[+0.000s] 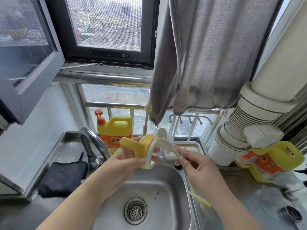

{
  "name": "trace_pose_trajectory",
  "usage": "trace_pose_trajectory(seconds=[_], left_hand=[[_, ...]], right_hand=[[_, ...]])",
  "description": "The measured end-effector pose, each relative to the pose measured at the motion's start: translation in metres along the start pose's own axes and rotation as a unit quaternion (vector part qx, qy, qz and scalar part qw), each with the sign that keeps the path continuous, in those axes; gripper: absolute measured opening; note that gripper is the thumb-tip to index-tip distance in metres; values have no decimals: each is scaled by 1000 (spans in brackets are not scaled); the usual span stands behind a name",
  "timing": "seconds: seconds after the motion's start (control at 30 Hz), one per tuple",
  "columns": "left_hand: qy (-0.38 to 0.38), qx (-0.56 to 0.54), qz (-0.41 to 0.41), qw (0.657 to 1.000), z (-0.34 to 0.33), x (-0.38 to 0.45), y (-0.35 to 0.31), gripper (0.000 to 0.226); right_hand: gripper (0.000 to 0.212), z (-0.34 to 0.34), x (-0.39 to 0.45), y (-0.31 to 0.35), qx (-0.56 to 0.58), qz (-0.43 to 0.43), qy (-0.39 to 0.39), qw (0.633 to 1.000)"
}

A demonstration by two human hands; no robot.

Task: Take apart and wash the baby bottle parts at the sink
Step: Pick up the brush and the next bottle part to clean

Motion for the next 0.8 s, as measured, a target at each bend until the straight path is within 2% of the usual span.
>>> trace_pose_trajectory(seconds=[0.07, 0.13, 0.2, 0.3, 0.4, 0.5, 0.57, 0.6, 0.7, 0.8], left_hand=[[-33, -13, 28, 999, 2, 7, 3, 47], [-117, -34, 33, 992, 14, 15, 5, 22], [-187, -16, 34, 982, 26, 15, 6, 13], [-163, -15, 43, 986, 25, 3, 13, 25], [-139, -35, 20, 989, 20, -2, 8, 14], [-113, -53, 10, 992, 15, -1, 6, 8], [-100, -51, 7, 994, 12, -3, 6, 6], [-98, -47, 5, 994, 11, -4, 5, 5], [-95, -49, 3, 994, 15, -4, 5, 28], [-69, -57, 13, 996, 12, -5, 7, 34]], right_hand=[[32, -4, -2, -2, -10, 6, 2, 1000], [35, -8, -5, -3, -11, 3, 6, 1000], [46, -8, -7, 0, -16, 16, 2, 1000], [63, -6, -11, 10, -57, 66, -18, 996], [55, -9, -15, 22, -119, 124, -28, 985], [38, 1, -3, 13, -85, 77, -37, 993], [35, 8, -1, 11, -58, 54, -33, 996], [36, 7, -4, 17, -57, 72, -23, 996], [44, -7, -18, 39, -82, 150, 11, 985], [38, 3, 3, 18, -48, 60, -13, 997]])
Point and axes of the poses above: each hand's wrist, its own x-axis towards the middle knuckle, its own z-axis out of the back of the hand, y = z × x, the point moved 9 cm from there along x, towards the middle knuckle, and after that the axes turned 8 degrees about -x, right-handed, at the moved point
